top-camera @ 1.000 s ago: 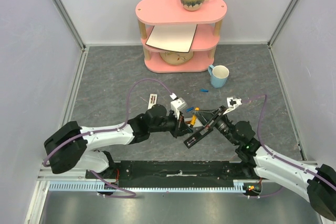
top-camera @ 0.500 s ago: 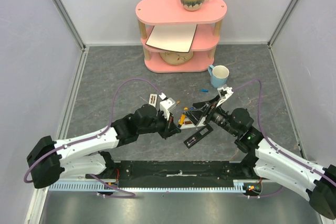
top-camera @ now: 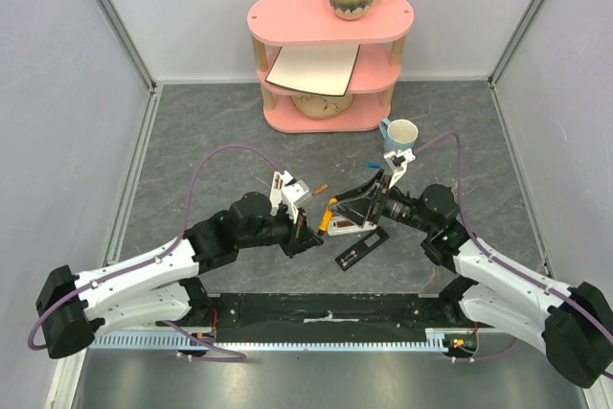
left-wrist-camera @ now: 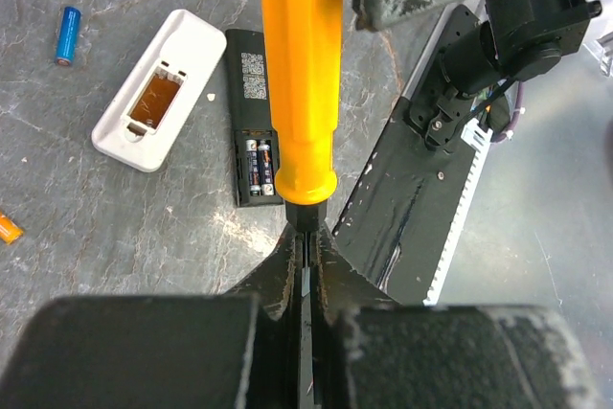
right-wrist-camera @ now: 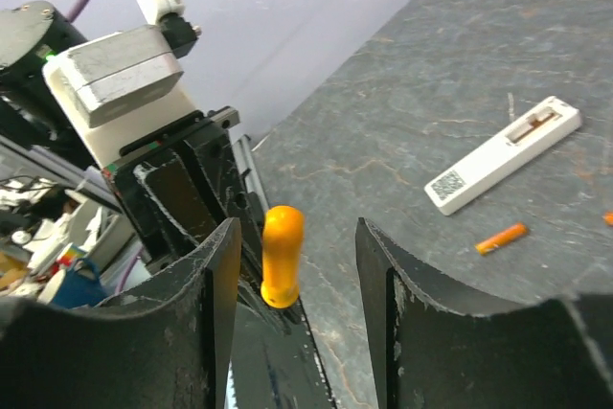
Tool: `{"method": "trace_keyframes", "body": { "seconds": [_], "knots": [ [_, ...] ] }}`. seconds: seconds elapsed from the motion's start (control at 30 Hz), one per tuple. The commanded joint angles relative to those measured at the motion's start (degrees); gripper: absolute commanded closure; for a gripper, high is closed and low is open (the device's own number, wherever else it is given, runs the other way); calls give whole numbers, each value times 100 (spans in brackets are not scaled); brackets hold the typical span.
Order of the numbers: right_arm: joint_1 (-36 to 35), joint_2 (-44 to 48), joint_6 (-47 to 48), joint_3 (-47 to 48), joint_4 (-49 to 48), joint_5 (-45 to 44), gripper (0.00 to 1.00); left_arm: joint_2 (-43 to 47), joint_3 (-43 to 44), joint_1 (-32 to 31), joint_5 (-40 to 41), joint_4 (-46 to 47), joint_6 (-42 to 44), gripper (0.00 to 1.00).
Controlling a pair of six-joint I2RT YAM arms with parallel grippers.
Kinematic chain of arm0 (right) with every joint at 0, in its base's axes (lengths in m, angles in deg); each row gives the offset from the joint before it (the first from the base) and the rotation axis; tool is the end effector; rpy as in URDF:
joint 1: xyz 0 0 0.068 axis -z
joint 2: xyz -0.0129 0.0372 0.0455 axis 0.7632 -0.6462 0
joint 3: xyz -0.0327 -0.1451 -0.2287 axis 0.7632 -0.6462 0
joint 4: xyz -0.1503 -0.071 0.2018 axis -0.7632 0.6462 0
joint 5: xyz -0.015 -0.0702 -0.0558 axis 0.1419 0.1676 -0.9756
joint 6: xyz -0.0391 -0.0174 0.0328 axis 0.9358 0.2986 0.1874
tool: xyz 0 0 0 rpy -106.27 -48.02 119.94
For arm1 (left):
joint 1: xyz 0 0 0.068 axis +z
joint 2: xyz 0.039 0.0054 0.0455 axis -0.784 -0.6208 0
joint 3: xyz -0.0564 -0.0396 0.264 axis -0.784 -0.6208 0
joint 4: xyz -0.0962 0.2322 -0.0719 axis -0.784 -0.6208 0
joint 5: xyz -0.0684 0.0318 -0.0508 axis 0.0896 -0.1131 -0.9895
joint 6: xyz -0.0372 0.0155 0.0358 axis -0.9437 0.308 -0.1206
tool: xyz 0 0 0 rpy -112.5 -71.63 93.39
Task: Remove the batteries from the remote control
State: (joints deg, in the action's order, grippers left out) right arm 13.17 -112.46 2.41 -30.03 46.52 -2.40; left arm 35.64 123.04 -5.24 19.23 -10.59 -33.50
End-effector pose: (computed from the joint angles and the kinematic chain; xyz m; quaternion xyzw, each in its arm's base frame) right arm 0.1558 0.1372 0.2616 -0.1330 0.6740 0.5914 0.4222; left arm 0.1095 -0.1837 0.2614 0.3193 0.7696 -0.4211 0.3583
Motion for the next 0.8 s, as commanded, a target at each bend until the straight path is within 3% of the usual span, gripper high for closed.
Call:
{"method": "trace_keyframes", "body": {
  "seconds": [0.0, 0.13, 0.3, 0.53, 0.77],
  "knots": [
    [19, -285, -675, -210, -1428, 719, 46, -47, 228, 17, -231, 27, 273, 98],
    [19, -523, -965, -307, -1903, 904, 55, -82, 255, 17, -195, 71, 291, 98],
    [28, -541, -930, -325, -1816, 1062, 65, -144, 255, 17, -230, 159, 309, 98],
    [28, -515, -816, -360, -1632, 1010, 100, -337, 246, 17, -283, 247, 291, 98],
    [19, -269, -394, -387, -1025, 623, 100, -381, 202, 17, -213, 194, 326, 89]
  ]
}}
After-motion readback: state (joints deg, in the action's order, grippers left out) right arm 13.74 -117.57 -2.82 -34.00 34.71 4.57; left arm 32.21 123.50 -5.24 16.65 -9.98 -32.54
